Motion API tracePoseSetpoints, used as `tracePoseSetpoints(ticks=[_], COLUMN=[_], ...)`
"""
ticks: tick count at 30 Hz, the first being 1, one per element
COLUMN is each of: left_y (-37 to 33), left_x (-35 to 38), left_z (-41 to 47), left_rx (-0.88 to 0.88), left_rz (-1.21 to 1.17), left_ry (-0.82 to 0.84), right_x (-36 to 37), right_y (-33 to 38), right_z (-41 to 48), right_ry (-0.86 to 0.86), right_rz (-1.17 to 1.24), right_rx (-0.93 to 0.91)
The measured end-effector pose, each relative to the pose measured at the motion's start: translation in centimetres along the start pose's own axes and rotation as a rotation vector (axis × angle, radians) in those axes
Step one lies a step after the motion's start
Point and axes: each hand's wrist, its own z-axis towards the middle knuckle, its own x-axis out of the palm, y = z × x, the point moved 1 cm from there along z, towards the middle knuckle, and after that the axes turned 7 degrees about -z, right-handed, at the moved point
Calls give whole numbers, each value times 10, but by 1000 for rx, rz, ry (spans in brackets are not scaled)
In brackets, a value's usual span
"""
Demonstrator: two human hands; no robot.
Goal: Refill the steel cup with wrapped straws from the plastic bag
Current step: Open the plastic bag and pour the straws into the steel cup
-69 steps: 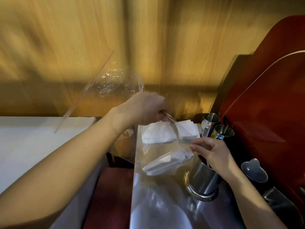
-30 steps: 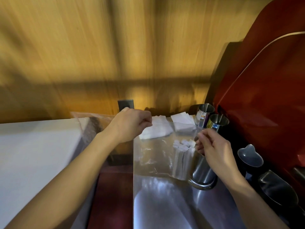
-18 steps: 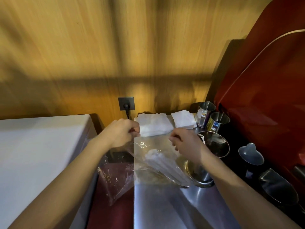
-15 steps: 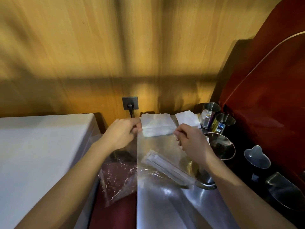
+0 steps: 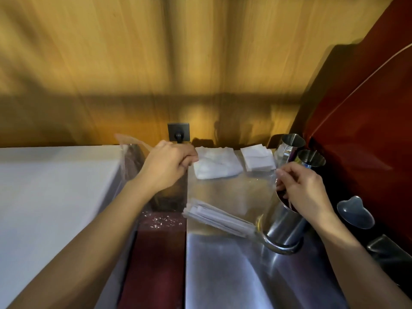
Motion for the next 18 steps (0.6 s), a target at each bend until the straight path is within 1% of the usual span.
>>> tracePoseSetpoints(ticks=[1,3,5,7,10,12,14,18], left_y=[-6,-14,-19,-22,-23,-22,-22,-24], left_x=[-4,-7,-10,-15,-16,-16,-19,-41], left_z=[4,10,16,22,28,29,29,34], left_rx=[24,26,75,82,61,46,34,2], left_rz=[7,69,121,130,179,160,126,99], left_ry=[18,113,56,8,12,61,102,34], right_x=[0,1,2,2,0,-3,-6,-11], right_y=[-2,-6,-9,-11,-13,-13,-12,-3], right_z=[1,2,1,1,-2,-3,-4,-4], right_ry=[-11,-18,-27,-46,-72,-85,-98,-117], right_rz=[1,-8,-16,-9,-10,2,71,220], right_rx=[4,16,21,19,28,24,24,-42])
